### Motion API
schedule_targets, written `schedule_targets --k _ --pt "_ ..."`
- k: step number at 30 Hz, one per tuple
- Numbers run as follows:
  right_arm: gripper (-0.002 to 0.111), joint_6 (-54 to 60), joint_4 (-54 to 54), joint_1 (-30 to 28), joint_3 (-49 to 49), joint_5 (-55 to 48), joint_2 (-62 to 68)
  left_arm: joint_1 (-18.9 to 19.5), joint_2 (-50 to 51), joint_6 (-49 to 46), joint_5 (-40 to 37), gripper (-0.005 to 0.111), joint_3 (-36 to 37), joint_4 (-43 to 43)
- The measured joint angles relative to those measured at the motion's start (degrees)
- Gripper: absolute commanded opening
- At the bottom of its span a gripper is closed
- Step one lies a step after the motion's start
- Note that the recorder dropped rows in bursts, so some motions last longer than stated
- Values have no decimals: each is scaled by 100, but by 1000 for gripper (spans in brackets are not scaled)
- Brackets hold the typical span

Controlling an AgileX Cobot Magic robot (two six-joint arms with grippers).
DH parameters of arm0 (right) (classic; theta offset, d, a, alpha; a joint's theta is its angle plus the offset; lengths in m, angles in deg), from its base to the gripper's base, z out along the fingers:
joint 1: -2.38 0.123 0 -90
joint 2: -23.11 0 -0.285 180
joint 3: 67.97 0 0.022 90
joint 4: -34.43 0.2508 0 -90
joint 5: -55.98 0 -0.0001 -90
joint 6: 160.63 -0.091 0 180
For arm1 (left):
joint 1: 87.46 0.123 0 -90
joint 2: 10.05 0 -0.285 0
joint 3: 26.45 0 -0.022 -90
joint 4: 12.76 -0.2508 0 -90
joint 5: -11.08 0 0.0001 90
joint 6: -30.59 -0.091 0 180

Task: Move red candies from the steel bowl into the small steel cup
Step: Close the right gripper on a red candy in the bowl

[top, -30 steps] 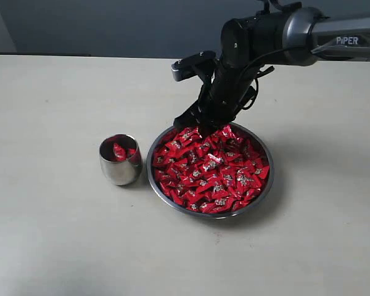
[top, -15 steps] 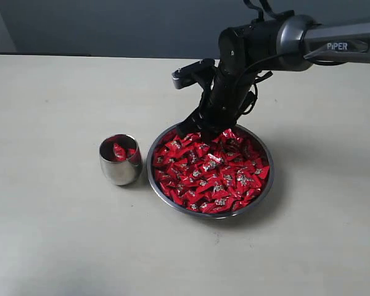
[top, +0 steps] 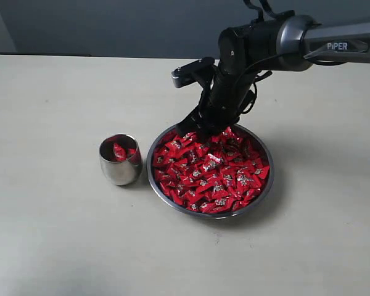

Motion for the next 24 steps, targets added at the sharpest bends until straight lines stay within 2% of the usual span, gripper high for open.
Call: schedule_targets --k 24 --pt "35 25 143 0 0 49 0 0 0 0 0 0 0 0"
